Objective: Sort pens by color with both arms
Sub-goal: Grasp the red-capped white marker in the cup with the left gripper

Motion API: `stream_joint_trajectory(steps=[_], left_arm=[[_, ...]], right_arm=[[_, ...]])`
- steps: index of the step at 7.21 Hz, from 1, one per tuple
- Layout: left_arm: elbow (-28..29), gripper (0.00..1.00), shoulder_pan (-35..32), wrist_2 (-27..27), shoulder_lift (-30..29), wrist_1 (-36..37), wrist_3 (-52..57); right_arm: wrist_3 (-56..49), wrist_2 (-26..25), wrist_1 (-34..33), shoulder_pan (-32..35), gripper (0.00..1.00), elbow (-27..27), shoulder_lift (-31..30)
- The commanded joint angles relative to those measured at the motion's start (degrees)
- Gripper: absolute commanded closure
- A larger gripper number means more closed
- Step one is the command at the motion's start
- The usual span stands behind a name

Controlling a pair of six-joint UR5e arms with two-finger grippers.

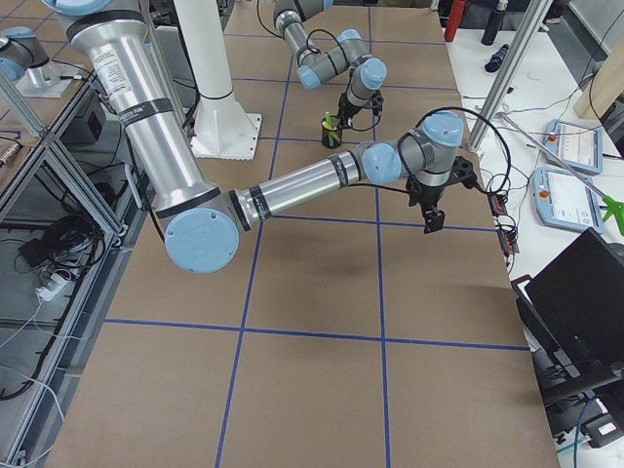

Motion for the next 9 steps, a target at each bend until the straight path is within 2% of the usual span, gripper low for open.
stream_joint_trajectory(steps=[1,3,7,9], left_arm=[[-0.1,0.69,-0.1,1.1,-0.1,-0.1,0.2],[-0.2,0.56,-0.1,1.4,-0.1,-0.5,0.5],[0.0,0.54,-0.1,3.8,0.1,-2.0,0.8],[0.0,0.56,-0.1,3.8,0.2,-2.3,0.8]], right_arm=[[0.0,0.0,0.0,0.0,0.0,0.0,0.0],[0.0,0.0,0.0,0.0,0.0,-0.1,-0.1],[0.0,-0.1,0.0,0.0,0.0,-0.4,0.1],[0.0,-0.1,0.0,-0.1,0.0,-0.5,0.2]])
